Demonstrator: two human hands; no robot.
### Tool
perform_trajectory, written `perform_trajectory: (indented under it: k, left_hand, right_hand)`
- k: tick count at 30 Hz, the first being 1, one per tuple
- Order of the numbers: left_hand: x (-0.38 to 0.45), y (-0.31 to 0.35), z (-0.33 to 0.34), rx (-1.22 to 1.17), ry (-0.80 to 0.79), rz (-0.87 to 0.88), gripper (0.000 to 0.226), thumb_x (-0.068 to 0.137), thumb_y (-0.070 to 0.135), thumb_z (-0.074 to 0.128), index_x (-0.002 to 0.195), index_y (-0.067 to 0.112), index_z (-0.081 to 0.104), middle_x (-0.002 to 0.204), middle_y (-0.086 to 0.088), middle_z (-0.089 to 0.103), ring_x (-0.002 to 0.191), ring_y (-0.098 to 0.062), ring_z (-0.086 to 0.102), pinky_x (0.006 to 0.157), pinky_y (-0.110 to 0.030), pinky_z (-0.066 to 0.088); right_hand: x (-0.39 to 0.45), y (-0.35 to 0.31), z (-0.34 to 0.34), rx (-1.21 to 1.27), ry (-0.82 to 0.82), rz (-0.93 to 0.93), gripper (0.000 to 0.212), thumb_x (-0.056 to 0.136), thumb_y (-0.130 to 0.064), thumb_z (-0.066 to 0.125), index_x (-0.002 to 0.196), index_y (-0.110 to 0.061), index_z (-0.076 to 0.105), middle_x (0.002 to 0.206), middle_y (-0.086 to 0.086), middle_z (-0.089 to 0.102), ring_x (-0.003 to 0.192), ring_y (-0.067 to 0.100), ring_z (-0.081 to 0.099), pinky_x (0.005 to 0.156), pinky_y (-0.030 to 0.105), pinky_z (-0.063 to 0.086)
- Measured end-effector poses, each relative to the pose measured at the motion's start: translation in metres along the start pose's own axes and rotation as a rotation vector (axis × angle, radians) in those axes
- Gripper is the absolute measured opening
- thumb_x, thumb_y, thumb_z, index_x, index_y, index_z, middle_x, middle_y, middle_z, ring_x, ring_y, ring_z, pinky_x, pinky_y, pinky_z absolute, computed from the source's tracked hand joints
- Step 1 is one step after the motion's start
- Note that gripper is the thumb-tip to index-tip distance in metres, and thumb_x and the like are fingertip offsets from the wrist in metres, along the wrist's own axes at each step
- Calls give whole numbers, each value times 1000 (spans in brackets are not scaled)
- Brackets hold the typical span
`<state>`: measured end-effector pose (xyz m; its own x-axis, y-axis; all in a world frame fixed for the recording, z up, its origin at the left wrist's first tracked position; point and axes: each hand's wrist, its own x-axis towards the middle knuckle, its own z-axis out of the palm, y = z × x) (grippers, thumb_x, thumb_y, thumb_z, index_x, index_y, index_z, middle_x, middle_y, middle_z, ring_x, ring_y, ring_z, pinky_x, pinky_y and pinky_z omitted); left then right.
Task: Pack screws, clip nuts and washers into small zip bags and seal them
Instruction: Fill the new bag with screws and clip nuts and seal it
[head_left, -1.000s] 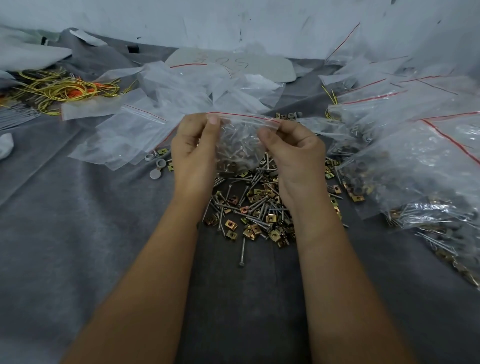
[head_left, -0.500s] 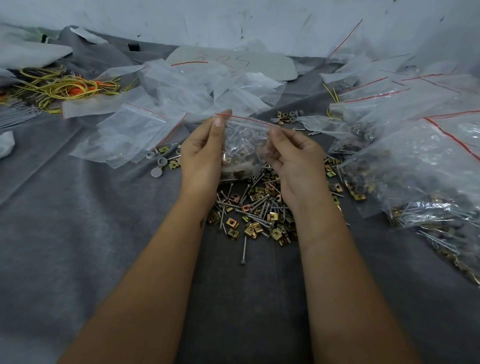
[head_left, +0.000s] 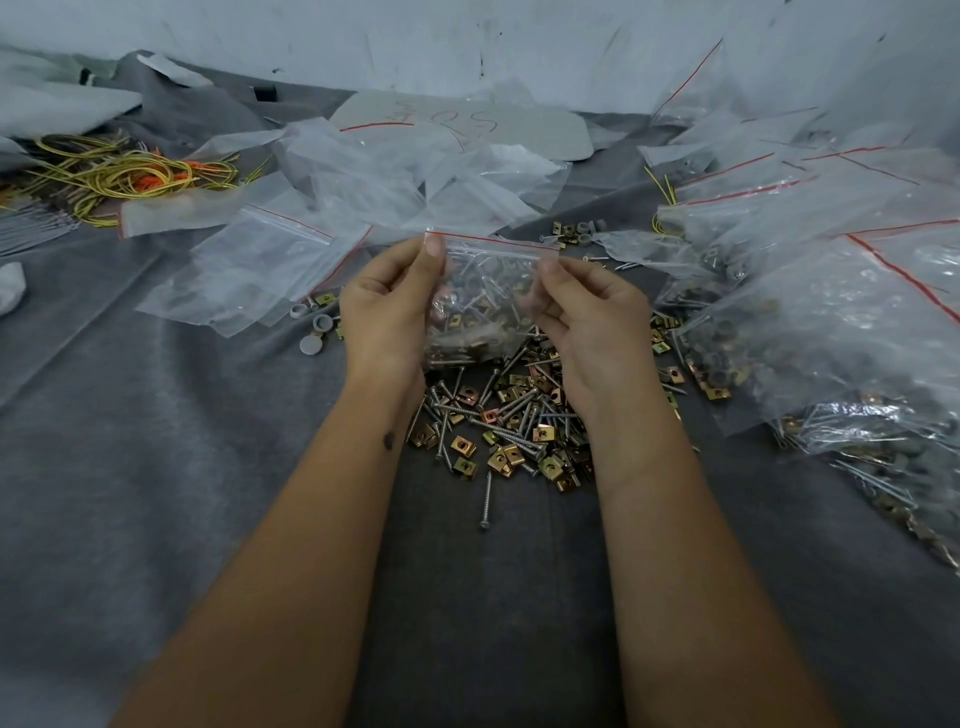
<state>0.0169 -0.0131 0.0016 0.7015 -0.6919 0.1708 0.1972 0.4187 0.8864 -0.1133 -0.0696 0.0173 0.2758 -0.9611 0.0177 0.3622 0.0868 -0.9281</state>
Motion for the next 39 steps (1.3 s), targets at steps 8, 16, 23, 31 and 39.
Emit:
perform_trajectory:
  k: [8, 16, 23, 31, 39]
  left_hand:
    - [1, 3, -2, -1, 17, -51, 16, 91, 9, 66, 75, 10, 67, 67, 3, 68, 57, -6, 59, 54, -18, 47]
    - [-1, 6, -1, -18, -8, -42, 17, 93, 5, 61, 78, 12, 63, 69, 1, 62, 62, -10, 55, 65, -25, 49]
    - [0, 5, -1, 11, -25, -36, 22, 93, 6, 60, 73, 15, 63, 58, 6, 60, 55, -8, 54, 62, -28, 51]
    - [-2, 3, -2, 8, -103, -29, 18, 93, 9, 64, 76, 13, 70, 66, 1, 70, 61, -11, 65, 62, -28, 56]
    - [-2, 3, -3, 33, -138, -19, 9, 91, 11, 65, 85, 7, 69, 71, -2, 73, 65, -13, 68, 65, -29, 58]
  right_hand:
    - [-1, -1, 2, 15, 21, -57, 19, 88, -2, 66, 75, -14, 70, 58, -2, 61, 57, 8, 57, 72, 26, 55]
    - [0, 2, 4, -7, 59, -70, 23, 87, -3, 68, 70, -18, 70, 58, -5, 62, 58, 8, 56, 77, 30, 55]
    - [-1, 4, 7, -37, 30, -84, 25, 88, -6, 68, 68, -21, 71, 58, -6, 63, 57, 4, 58, 71, 28, 54]
    - [-2, 4, 9, -52, 20, -91, 21, 86, -5, 67, 69, -16, 69, 57, -4, 61, 58, 11, 56, 68, 28, 52]
    - [-2, 8, 11, -123, 14, -132, 20, 86, -6, 68, 70, -18, 72, 62, -5, 64, 60, 7, 58, 59, 21, 51]
